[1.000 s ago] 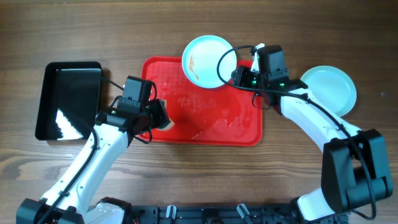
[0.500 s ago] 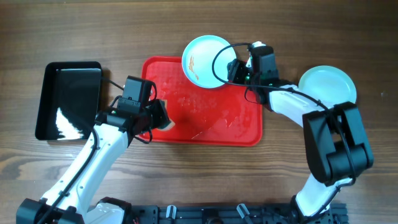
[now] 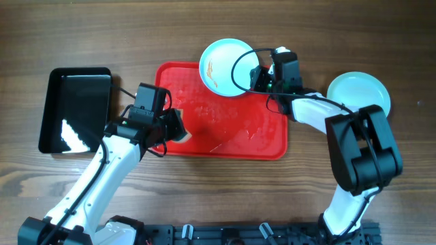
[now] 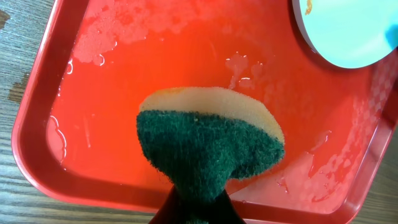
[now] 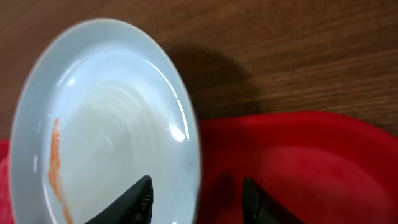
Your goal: Clean dirty plates on tray and stack at the side
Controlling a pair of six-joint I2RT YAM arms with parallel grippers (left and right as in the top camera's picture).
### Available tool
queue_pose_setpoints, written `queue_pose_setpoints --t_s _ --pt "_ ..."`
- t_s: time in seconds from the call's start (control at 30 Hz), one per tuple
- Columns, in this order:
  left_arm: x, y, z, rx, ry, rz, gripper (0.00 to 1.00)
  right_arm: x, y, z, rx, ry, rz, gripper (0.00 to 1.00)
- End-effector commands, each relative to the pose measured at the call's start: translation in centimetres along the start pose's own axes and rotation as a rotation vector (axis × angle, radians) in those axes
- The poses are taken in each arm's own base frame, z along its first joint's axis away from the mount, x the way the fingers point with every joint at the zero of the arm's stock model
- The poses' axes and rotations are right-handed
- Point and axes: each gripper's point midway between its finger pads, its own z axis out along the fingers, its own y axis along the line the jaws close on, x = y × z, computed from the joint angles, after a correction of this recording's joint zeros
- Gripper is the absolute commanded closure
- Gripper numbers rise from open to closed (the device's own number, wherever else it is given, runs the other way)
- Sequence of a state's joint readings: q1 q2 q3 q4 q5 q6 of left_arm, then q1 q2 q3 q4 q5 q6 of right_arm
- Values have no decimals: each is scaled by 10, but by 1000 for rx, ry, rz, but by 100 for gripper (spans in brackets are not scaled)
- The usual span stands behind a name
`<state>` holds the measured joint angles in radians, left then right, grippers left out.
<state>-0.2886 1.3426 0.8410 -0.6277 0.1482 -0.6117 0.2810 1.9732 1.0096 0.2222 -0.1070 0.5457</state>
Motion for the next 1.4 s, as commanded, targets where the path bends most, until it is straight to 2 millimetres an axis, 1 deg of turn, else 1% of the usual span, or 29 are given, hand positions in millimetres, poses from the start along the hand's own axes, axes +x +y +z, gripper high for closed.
queue_pose_setpoints --t_s 0.0,0.03,0.07,0.17,0.2,0.23,0.3,0.4,0.43,0.5,0.67,0.73,0.83,0.93,1.03,1.1,1.13,1.23,1.37 --pt "3 -1 1 9 10 -4 96 11 -8 10 23 18 7 55" --pt "3 -1 1 9 10 -4 96 11 -8 10 21 16 7 58" --pt "3 -1 1 9 10 -4 96 10 -8 10 21 15 7 63" --pt "3 -1 1 9 10 -4 96 11 -7 10 16 18 7 84" --pt "3 -1 1 9 10 -4 96 12 -6 10 13 23 7 93" --pt "3 -1 1 9 9 -4 96 12 -7 10 15 26 8 96" --pt "3 -1 1 9 10 -4 96 13 -5 9 12 39 9 96" --pt "3 -1 1 9 10 -4 95 16 2 4 -21 74 12 96" --pt "3 -1 1 9 10 -4 93 18 7 0 -39 90 13 95" --pt "2 -1 1 9 9 -4 93 20 14 -8 -63 121 16 96" --pt "3 -1 1 9 9 -4 96 25 19 -31 -55 184 72 96" --pt "3 -1 1 10 9 -4 96 32 21 -40 -49 227 120 96" --pt "2 -1 1 10 9 -4 96 48 22 -51 -29 305 205 96" --pt "3 -1 1 10 9 -4 96 65 26 -55 -17 369 251 96" --pt "3 -1 1 9 10 -4 96 77 30 -56 10 392 234 96" --pt "3 -1 1 8 11 -5 96 86 27 -57 62 402 245 96" --pt "4 0 1 6 13 -5 96 94 20 -59 136 402 256 96" --pt "4 0 1 5 13 -5 96 103 19 -62 178 413 269 96" --pt "4 0 1 5 13 -5 96 115 28 -64 186 437 291 96"
